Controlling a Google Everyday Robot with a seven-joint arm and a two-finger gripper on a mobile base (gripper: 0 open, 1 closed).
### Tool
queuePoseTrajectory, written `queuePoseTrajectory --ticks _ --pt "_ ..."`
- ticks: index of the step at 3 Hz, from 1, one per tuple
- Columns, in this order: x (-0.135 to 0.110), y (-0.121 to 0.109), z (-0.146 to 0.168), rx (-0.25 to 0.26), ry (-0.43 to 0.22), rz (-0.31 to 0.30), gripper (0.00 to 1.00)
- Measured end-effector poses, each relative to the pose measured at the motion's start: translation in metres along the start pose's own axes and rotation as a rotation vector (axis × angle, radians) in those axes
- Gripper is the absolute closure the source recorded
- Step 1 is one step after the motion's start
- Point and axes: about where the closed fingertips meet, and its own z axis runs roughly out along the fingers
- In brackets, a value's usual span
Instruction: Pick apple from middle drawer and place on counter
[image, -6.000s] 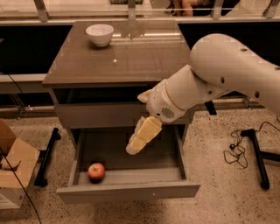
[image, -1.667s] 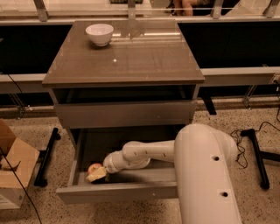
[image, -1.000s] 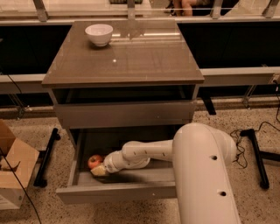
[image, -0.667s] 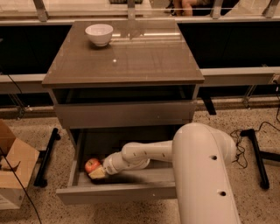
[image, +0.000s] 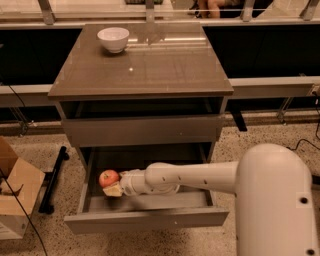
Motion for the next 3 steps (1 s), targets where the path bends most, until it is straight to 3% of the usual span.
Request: queuePoseTrajectory --ticks 1,2,3 --pt "-0.029 0.008 -0.051 0.019 -0.069 -0.009 1.00" --pt "-0.045 0.018 -0.117 0.020 -0.063 -0.003 1.00" --pt "-0.083 0.008 -0.197 0.060 -0.064 -0.024 1.00"
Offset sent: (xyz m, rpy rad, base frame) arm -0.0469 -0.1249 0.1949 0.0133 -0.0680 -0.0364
